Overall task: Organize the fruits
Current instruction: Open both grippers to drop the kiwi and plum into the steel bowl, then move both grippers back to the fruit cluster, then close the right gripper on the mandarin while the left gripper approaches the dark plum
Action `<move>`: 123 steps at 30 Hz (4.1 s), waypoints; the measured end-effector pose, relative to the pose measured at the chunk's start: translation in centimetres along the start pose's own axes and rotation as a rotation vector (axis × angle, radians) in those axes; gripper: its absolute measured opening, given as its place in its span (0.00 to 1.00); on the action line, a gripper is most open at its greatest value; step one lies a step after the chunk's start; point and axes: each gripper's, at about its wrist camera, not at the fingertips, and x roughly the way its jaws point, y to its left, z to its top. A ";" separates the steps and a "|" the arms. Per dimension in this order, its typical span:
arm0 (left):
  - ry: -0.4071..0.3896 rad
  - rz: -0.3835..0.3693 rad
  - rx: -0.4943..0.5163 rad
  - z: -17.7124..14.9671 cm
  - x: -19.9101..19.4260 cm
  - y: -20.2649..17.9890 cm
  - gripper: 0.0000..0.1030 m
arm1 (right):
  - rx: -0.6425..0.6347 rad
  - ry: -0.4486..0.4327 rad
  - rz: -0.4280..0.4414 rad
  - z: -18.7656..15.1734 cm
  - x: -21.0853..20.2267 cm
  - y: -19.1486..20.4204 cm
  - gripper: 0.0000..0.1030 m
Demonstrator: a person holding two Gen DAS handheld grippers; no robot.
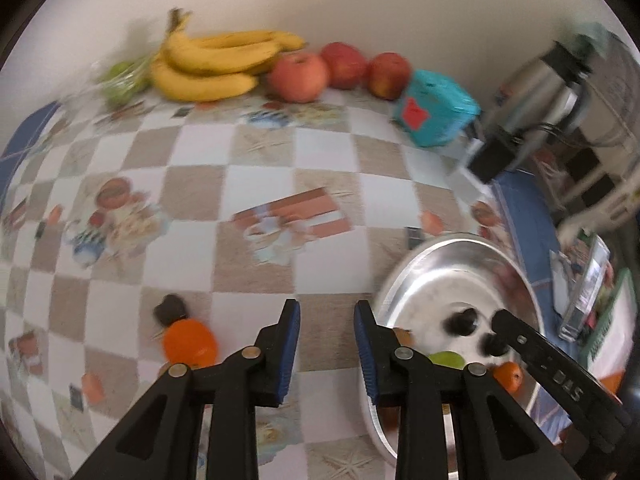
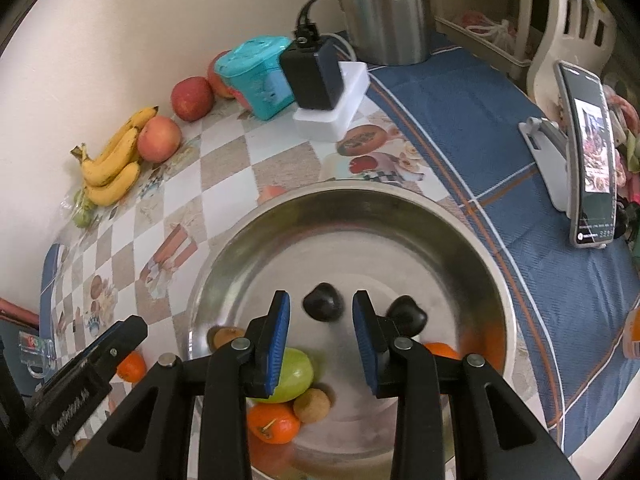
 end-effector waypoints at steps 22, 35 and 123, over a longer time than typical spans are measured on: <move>0.050 0.194 -0.146 -1.0 1.6 2.1 0.98 | -0.127 0.041 -0.049 -0.5 1.4 1.3 0.72; 0.023 0.247 -0.169 -1.2 1.3 2.4 1.00 | -0.151 -0.010 -0.069 -0.4 1.0 1.2 0.92; 0.115 0.217 -0.382 -2.2 0.6 19.1 1.00 | -0.545 0.147 0.097 -9.1 7.1 19.4 0.92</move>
